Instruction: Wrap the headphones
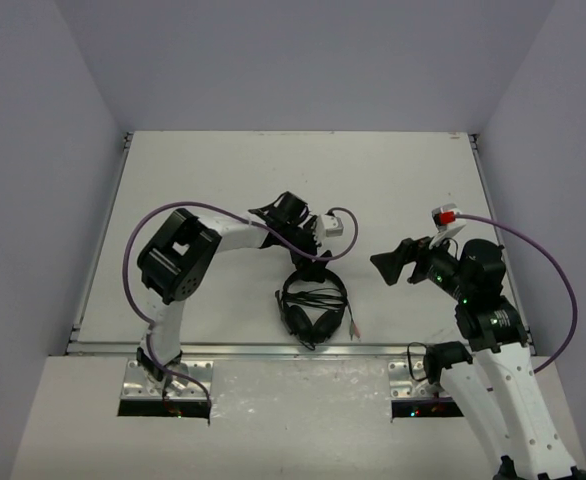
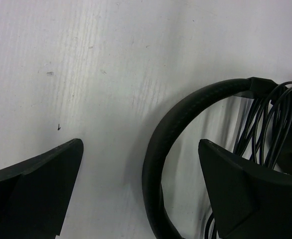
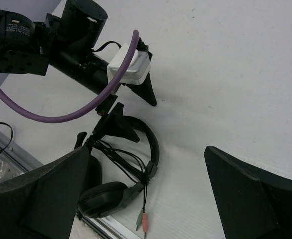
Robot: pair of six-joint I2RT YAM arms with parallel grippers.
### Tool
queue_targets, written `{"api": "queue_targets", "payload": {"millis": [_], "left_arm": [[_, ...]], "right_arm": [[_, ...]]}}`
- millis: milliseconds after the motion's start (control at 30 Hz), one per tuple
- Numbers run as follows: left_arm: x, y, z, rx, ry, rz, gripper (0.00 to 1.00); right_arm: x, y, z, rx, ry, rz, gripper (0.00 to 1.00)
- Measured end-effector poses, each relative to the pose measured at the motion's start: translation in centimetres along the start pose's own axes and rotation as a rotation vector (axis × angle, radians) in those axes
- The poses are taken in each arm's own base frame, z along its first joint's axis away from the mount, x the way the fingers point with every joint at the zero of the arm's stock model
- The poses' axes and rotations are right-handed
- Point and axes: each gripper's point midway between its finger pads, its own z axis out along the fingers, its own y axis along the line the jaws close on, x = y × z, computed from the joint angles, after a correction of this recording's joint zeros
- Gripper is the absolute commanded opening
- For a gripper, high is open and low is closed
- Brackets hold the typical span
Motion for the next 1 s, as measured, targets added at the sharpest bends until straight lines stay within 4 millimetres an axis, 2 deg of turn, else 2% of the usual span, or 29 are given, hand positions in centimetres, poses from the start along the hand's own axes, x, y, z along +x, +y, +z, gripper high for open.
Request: {"api": "queue_targets", "payload": {"millis": [133,267,367,433,467,567,633,700,733,767,833,900,1000], "left_arm": [[0.1,0.4,-0.3,-0.033,0.009,-0.014,1.00],[0.8,0.5,-1.4,-0.096,0.031,-0.061,1.00],[0.0,0.7,-3.5,-0.179,0.010,-0.105,1.00],[-1.4,1.6,-6.2,-0.285,-0.040,-0.143,1.00],[-2.2,2.3,-8.1,-0.366,-0.072,-0.164,1.00],[-4.8,5.5,-16.9,-0.706,-0.244,-0.299,1.00],[-5.4,6.5,-24.6,-0.918,-0.402,-0.422,1.00],[-5.3,6.0,-33.6,-1.145,-0.586,-0.525,1.00],[-5.3,5.0,-37.4,-1.235,-0.670,-0.549,1.00],[-5.4,3.5,-40.2,-1.299,-0.736,-0.557,1.00],[-5.5,-0.3,-44.6,-1.387,-0.856,-0.549,1.00],[-4.7,-3.1,-47.5,-1.460,-0.931,-0.552,1.00],[-1.7,-7.4,-51.5,-1.593,-1.068,-0.590,1.00]], "right_arm": [[0.0,0.0,0.0,0.000,0.000,0.000,0.99],[0.0,-0.2,0.0,0.012,-0.002,0.000,0.99],[0.0,-0.5,0.1,0.025,0.003,0.004,0.99],[0.2,-1.2,0.3,0.066,0.015,0.013,0.99],[0.2,-1.8,0.3,0.098,0.021,0.018,0.99],[0.3,-3.7,-0.1,0.218,0.052,0.034,0.99],[0.1,-4.7,-0.6,0.292,0.075,0.037,0.99],[-0.5,-5.3,-1.2,0.347,0.090,0.036,0.99],[-0.9,-5.5,-1.5,0.366,0.090,0.033,0.99],[-1.1,-5.7,-1.7,0.382,0.086,0.030,0.99],[-1.3,-5.9,-2.4,0.409,0.079,0.018,0.99],[-1.2,-6.1,-3.2,0.434,0.080,0.011,0.99],[-1.4,-6.2,-4.5,0.466,0.066,-0.001,0.99]]}}
